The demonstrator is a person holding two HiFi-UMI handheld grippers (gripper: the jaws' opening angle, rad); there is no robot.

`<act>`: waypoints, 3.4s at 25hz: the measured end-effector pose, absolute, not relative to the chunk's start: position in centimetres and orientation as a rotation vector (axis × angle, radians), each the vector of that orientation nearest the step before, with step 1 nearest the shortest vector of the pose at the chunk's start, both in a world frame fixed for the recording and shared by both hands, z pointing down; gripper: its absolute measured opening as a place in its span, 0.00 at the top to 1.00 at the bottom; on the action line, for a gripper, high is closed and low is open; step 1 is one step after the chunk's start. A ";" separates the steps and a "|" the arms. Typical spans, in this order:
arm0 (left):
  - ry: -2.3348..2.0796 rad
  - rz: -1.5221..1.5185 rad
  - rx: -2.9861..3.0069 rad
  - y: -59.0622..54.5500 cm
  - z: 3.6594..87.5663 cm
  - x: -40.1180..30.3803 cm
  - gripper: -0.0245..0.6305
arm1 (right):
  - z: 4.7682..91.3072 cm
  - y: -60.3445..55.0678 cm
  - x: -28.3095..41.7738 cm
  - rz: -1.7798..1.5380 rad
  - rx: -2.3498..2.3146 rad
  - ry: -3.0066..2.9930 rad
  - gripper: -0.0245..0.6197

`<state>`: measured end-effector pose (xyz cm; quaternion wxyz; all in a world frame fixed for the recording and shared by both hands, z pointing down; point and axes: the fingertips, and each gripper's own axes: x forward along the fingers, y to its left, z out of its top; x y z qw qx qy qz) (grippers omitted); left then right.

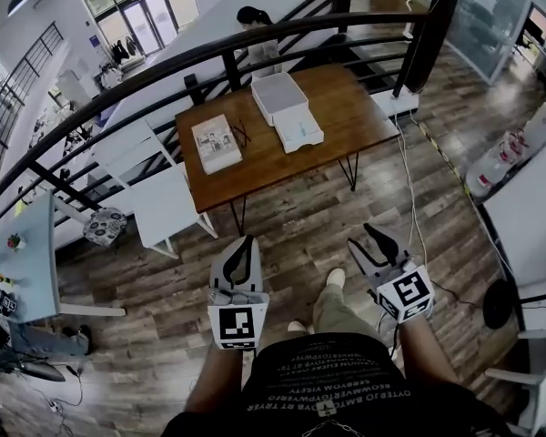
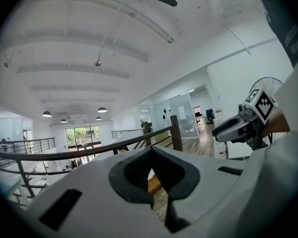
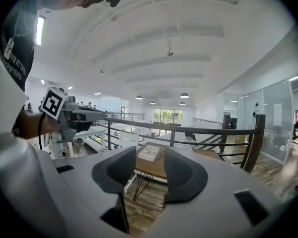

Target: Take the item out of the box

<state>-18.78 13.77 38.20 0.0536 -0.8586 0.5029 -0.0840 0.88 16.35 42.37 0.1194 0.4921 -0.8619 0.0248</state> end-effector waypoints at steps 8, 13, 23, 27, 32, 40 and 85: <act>1.536 -0.315 -2.643 9.7 39.9 -15.9 0.95 | 43.5 11.0 1.6 0.099 1.359 -2.559 0.70; 1.581 -0.355 -2.632 6.1 41.0 -15.3 0.95 | 44.1 6.7 2.6 0.128 1.328 -2.569 0.70; 1.602 -0.381 -2.640 -1.6 41.8 -12.4 0.95 | 44.5 -1.0 4.3 0.127 1.253 -2.592 0.69; 1.600 -0.400 -2.654 -4.1 42.1 -10.5 0.95 | 44.8 -3.6 5.9 0.148 1.246 -2.595 0.69; 1.614 -0.413 -2.664 -6.6 42.5 -8.6 0.95 | 45.3 -5.8 7.4 0.179 1.201 -2.566 0.68; 1.576 -0.396 -2.666 -10.4 41.8 -4.1 0.95 | 45.1 -8.7 10.0 0.184 1.178 -2.614 0.68; 1.700 -0.356 -2.645 -22.5 43.1 0.3 0.95 | 48.5 -22.2 13.1 0.238 1.038 -2.687 0.69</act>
